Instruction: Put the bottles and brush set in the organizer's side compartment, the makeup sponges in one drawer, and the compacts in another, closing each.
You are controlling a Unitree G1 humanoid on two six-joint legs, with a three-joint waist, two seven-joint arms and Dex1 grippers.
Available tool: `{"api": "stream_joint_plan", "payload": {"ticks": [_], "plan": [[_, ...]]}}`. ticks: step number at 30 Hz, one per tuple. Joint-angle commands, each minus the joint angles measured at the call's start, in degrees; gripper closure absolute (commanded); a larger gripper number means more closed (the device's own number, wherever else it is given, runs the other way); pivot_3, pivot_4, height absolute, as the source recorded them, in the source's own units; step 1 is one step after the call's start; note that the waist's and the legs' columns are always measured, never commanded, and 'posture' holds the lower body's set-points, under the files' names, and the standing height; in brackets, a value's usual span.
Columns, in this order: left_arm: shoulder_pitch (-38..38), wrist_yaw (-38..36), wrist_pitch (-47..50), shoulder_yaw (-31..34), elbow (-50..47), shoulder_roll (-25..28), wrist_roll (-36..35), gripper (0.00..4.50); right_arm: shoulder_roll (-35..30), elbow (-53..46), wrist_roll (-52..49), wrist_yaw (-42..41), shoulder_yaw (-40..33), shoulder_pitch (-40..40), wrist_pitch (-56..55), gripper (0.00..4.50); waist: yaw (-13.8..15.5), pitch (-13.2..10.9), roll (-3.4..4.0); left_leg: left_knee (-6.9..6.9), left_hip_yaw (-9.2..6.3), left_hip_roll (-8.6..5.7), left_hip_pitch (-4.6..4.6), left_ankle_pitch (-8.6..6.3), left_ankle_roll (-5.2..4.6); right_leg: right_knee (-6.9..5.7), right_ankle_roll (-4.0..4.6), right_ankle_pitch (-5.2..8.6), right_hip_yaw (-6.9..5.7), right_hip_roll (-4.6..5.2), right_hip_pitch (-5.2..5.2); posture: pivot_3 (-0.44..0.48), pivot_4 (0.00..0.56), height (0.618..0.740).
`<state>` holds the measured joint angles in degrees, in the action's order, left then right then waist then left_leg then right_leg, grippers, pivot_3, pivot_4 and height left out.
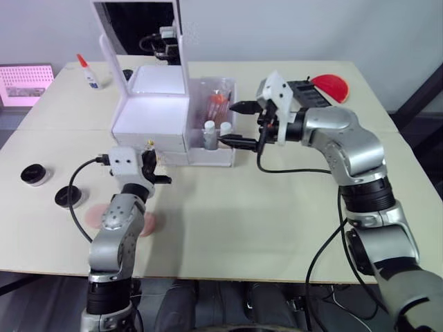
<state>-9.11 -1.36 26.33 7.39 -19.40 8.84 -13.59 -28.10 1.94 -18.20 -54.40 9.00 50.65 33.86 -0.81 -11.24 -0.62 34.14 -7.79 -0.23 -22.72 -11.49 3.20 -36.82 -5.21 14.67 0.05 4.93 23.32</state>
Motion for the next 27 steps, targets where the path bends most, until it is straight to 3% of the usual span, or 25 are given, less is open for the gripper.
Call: {"api": "stream_joint_plan", "payload": {"ticks": [1, 7, 8, 9, 14, 25, 27], "plan": [[-0.5, -0.55, -2.52, -0.46, -2.82, -0.09, 0.72, 4.45, 0.19, -0.45, 0.36, 0.24, -0.54, 1.36, -1.07, 0.0, 0.0, 0.0, 0.0, 0.0, 0.0, 0.0, -0.01, 0.0, 0.0, 0.02, -0.01, -0.01, 0.0, 0.0, 0.01, 0.0, 0.15, 0.74], [2.07, -1.82, -3.0, 0.05, -4.86, -0.56, -0.05, 4.45, 0.51, 0.0, 0.78, 0.19, -0.21, 1.79, -1.05, 0.0, -0.09, 0.0, 0.0, -0.01, 0.0, 0.0, -0.17, 0.0, 0.0, 0.1, -0.16, -0.09, 0.0, 0.0, 0.12, 0.0, 0.15, 0.74], [2.36, -2.19, -3.36, 0.43, -5.34, -0.93, -0.9, 3.95, 0.58, -0.03, 0.81, 0.15, -0.22, 1.85, -1.01, 0.0, -0.08, 0.0, 0.0, -0.01, 0.0, 0.0, -0.18, 0.0, 0.0, 0.1, -0.16, -0.1, 0.0, 0.0, 0.13, 0.0, 0.15, 0.74], [2.54, -2.3, -3.45, 0.69, -5.75, -1.08, -1.21, 3.75, 0.69, -0.03, 0.9, 0.13, -0.23, 1.94, -0.96, 0.0, -0.08, 0.0, 0.0, -0.01, 0.0, 0.0, -0.2, 0.0, 0.0, 0.11, -0.16, -0.09, 0.0, -0.01, 0.15, 0.0, 0.15, 0.74], [1.92, -1.87, -3.27, 0.81, -5.69, -0.11, 0.37, 1.38, 1.28, 0.1, 1.18, 0.25, -0.19, 2.52, -0.78, 0.0, -0.05, 0.0, 0.0, 0.0, -0.01, 0.0, -0.35, 0.0, 0.0, 0.16, -0.21, -0.13, 0.0, -0.01, 0.26, 0.0, 0.15, 0.74], [-0.07, -2.09, -3.73, 0.07, -4.4, -0.11, 1.8, 1.38, 1.61, -0.15, 1.2, 0.69, -0.24, 2.91, -0.36, 0.0, -0.03, 0.0, 0.01, 0.0, -0.01, -0.01, -0.58, 0.01, 0.0, 0.6, -0.42, -0.31, 0.0, -0.01, 0.26, 0.0, 0.15, 0.74], [0.24, -2.1, -3.53, 0.2, -4.48, -0.38, 1.63, 1.89, 1.56, -0.17, 1.29, 0.75, -0.2, 2.96, -0.38, 0.0, -0.02, 0.0, 0.01, 0.0, 0.0, -0.01, -0.59, 0.01, 0.0, 0.62, -0.43, -0.31, -0.01, -0.01, 0.25, 0.0, 0.15, 0.74]]}}
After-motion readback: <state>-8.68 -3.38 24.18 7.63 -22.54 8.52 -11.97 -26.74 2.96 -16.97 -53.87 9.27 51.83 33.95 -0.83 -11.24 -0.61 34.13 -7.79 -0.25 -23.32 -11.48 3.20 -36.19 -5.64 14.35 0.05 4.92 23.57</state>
